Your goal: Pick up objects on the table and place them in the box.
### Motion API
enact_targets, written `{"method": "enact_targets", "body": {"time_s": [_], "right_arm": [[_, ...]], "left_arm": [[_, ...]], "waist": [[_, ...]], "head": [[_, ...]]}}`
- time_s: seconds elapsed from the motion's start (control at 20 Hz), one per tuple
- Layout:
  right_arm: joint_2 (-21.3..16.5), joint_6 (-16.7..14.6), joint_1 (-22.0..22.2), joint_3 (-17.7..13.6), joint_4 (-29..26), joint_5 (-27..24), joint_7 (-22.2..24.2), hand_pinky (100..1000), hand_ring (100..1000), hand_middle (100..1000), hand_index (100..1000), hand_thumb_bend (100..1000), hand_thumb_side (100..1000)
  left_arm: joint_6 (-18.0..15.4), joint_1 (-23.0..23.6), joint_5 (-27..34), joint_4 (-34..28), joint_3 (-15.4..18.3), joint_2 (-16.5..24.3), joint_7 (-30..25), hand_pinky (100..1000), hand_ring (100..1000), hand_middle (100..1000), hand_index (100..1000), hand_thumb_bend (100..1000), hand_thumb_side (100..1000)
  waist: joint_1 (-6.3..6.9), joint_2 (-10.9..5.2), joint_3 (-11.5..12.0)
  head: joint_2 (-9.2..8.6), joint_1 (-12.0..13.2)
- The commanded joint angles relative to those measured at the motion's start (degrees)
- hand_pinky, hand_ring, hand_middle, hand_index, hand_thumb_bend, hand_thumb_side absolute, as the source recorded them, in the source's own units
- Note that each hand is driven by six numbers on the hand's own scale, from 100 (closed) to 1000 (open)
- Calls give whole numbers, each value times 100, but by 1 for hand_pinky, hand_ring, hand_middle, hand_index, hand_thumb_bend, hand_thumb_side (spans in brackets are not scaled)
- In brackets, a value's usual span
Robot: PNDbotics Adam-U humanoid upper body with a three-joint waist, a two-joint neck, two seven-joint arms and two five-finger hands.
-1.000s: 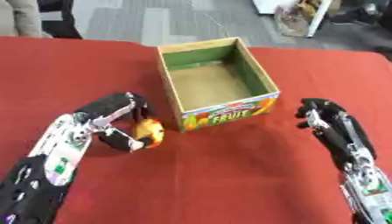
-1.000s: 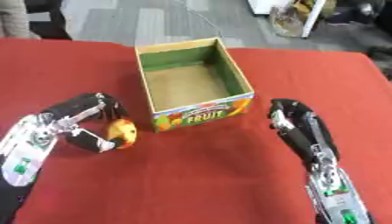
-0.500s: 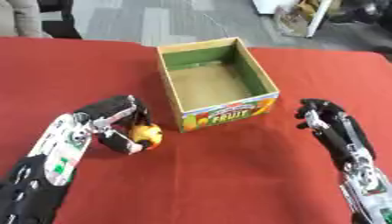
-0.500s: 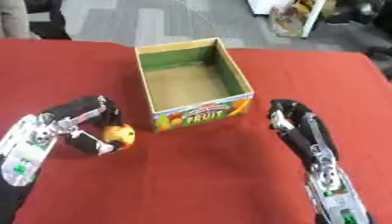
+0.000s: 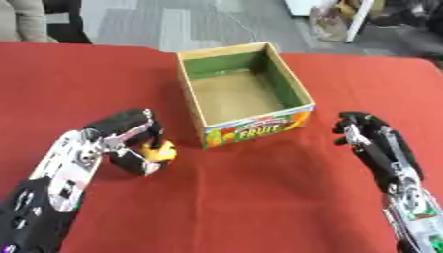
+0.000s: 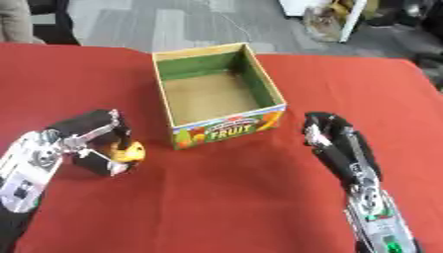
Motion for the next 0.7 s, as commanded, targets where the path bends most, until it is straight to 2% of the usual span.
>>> {"method": "enact_targets", "body": {"time_s": [0.05, 0.4, 0.7], "right_arm": [[-63, -10, -27, -33, -51, 32, -1, 570, 654, 583, 726, 100, 500], [-63, -6, -21, -32, -40, 38, 3, 570, 654, 582, 726, 100, 500], [-38, -6, -31, 2, -37, 30, 37, 570, 653, 582, 726, 100, 501]], "left_arm": [[-52, -147, 199, -378, 66, 185, 26, 240, 177, 164, 301, 297, 100], [-21, -431, 666, -1004, 156, 436, 127, 252, 178, 162, 298, 292, 100], [130, -808, 723, -923, 194, 488, 425, 262, 183, 165, 302, 297, 100]], "waist": [[27, -90, -10], [49, -96, -31], [51, -100, -127]], "head": [[17, -29], [-6, -52], [-50, -3]]}}
